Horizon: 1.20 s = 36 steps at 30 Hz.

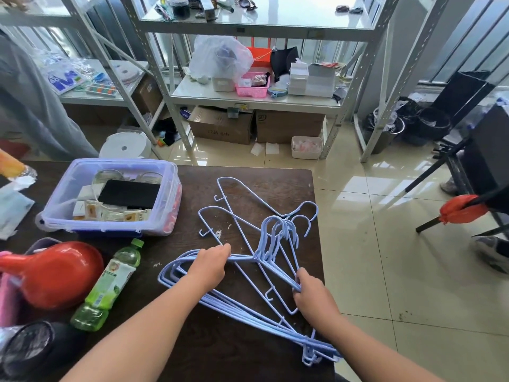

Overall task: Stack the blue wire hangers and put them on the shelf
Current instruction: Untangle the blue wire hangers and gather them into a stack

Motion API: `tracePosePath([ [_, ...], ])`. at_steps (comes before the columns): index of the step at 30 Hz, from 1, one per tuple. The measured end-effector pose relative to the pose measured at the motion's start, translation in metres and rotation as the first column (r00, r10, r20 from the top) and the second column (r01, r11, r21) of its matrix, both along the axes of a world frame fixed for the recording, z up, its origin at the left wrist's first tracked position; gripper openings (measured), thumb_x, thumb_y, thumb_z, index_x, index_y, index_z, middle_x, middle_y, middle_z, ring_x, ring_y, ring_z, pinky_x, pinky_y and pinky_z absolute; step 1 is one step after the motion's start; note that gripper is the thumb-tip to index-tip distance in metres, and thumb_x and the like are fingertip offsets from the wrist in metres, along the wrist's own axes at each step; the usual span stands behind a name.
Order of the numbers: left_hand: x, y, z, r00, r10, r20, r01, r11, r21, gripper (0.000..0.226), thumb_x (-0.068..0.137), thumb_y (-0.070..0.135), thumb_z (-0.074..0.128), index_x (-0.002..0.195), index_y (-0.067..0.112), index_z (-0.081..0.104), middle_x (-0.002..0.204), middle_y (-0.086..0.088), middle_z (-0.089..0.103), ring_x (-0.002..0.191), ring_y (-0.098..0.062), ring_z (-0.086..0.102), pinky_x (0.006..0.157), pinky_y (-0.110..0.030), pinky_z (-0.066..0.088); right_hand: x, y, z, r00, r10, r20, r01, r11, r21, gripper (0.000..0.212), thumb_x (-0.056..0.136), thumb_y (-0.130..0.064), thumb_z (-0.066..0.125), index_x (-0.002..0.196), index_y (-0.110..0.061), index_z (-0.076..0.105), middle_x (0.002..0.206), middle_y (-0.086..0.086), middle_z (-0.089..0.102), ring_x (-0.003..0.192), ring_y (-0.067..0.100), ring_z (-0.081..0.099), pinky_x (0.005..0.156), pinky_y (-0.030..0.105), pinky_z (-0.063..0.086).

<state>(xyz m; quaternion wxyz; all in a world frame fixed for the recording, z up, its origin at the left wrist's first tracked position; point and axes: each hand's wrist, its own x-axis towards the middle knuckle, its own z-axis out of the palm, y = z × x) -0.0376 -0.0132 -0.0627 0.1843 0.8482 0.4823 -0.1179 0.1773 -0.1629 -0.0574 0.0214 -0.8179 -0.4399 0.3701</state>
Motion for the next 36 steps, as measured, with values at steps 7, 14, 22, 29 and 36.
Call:
tracePosePath([
  [7, -0.01, -0.012, -0.017, 0.998, 0.064, 0.017, -0.063, 0.996, -0.057, 0.024, 0.09, 0.02, 0.055, 0.114, 0.017, 0.049, 0.114, -0.004, 0.06, 0.109, -0.03, 0.06, 0.086, -0.044, 0.047, 0.006, 0.004, -0.007, 0.998, 0.011, 0.063, -0.01, 1.0, -0.016, 0.028, 0.103, -0.009, 0.066, 0.099, -0.019, 0.04, 0.108, 0.0, 0.034, 0.093, 0.032, 0.052, 0.079, 0.033, 0.041],
  [14, 0.003, -0.009, -0.022, 0.993, 0.115, -0.034, -0.114, 0.992, 0.047, 0.05, 0.086, 0.013, 0.066, 0.129, 0.019, 0.042, 0.121, -0.008, 0.044, 0.102, -0.027, 0.055, 0.08, -0.038, 0.051, 0.009, 0.005, -0.016, 0.997, 0.028, 0.068, -0.023, 0.997, -0.079, 0.026, 0.107, -0.018, 0.065, 0.096, -0.019, 0.041, 0.109, 0.006, 0.045, 0.119, 0.034, 0.063, 0.081, 0.031, 0.037],
  [22, 0.01, 0.003, -0.024, 0.995, 0.076, -0.068, -0.064, 0.984, 0.167, 0.022, 0.083, 0.005, 0.063, 0.099, 0.02, 0.059, 0.104, -0.004, 0.055, 0.093, -0.026, 0.05, 0.073, -0.035, 0.048, 0.014, 0.009, -0.016, 0.999, 0.037, 0.032, -0.033, 0.992, -0.125, 0.053, 0.109, -0.025, 0.062, 0.07, -0.029, 0.027, 0.104, 0.0, 0.044, 0.107, 0.031, 0.061, 0.082, 0.031, 0.037],
  [29, 0.011, 0.008, -0.023, 0.992, 0.033, -0.118, -0.014, 0.987, 0.158, 0.02, 0.092, 0.012, 0.054, 0.107, 0.024, 0.054, 0.109, 0.0, 0.058, 0.1, -0.024, 0.05, 0.083, -0.038, 0.044, 0.016, 0.009, -0.01, 0.999, 0.047, -0.015, -0.048, 0.994, -0.095, 0.056, 0.11, -0.024, 0.059, 0.069, -0.031, 0.022, 0.092, -0.003, 0.042, 0.091, 0.023, 0.045, 0.08, 0.031, 0.038],
  [36, 0.003, 0.016, -0.015, 0.986, -0.066, -0.155, 0.07, 0.997, 0.021, 0.016, 0.095, 0.016, 0.046, 0.104, 0.023, 0.056, 0.109, -0.003, 0.057, 0.103, -0.027, 0.057, 0.085, -0.039, 0.043, 0.019, 0.007, -0.009, 0.997, 0.078, -0.011, -0.078, 0.988, -0.133, 0.05, 0.108, -0.023, 0.054, 0.069, -0.029, 0.023, 0.1, 0.001, 0.043, 0.119, 0.035, 0.061, 0.081, 0.032, 0.034],
])
